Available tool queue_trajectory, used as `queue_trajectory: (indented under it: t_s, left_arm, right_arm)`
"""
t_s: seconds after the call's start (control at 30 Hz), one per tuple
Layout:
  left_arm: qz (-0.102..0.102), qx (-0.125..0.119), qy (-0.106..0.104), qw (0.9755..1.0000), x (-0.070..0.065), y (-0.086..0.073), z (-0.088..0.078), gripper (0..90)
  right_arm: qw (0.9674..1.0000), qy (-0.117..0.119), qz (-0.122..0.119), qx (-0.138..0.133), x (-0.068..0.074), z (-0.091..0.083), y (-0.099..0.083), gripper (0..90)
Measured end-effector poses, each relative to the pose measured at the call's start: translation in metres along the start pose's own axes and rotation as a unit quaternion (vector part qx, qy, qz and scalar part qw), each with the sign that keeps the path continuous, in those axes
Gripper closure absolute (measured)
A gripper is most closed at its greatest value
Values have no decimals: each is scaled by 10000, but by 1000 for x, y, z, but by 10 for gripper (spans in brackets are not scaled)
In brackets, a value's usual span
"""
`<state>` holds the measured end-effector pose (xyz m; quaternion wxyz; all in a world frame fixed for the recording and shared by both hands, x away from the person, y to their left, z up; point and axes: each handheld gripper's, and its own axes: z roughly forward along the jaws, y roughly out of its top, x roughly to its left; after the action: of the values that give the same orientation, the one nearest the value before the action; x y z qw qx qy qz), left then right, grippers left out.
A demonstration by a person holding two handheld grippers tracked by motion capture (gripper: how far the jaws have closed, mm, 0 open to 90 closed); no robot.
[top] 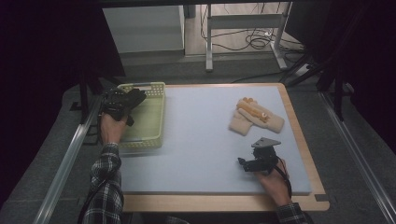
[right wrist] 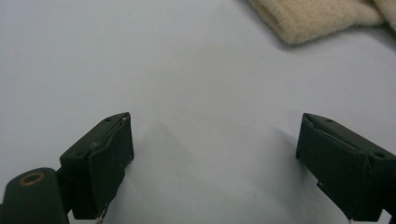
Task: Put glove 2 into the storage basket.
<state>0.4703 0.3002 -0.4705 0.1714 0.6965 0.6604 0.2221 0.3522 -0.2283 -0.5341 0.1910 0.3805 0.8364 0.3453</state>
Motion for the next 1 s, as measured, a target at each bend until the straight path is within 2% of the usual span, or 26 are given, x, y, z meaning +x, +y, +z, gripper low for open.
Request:
queue_trajectory:
  t_s: [0.23,0.3,0.33,0.43,0.47,0.5,0.6,0.73,0.83,0.97,1.0]
  left_arm:
    - [82,320,83,9994,2,2,18,591]
    - [71,455,42,9989,2,1,24,539]
    - [16,593,-41,9982,3,0,29,497]
    - [12,675,-155,9976,2,-1,33,301]
    - [28,664,-170,9976,1,-1,31,260]
    - [-2,640,-181,9978,0,0,30,183]
    - [-42,544,-303,9981,1,0,23,118]
    - [-230,317,-679,9969,7,-3,14,162]
    - [-399,117,-940,9947,13,-4,9,212]
    - [-501,-80,-1116,9925,14,-7,6,356]
    - [-524,-102,-1180,9916,14,-7,5,364]
  right_arm:
    - [10000,1,0,1,0,0,0,106]
    - [10000,-1,-3,1,0,0,0,106]
    - [10000,-1,-2,0,0,0,0,106]
    - [10000,-2,-1,1,0,0,0,106]
    - [10000,-1,0,1,0,0,0,106]
    - [10000,-1,3,0,0,0,0,106]
    - [10000,1,-1,0,0,0,0,106]
    - [10000,-1,-2,1,0,0,0,106]
    - [10000,-2,-3,1,0,0,0,106]
    - [10000,-2,-2,0,0,0,0,106]
    - [10000,-2,-2,0,0,0,0,106]
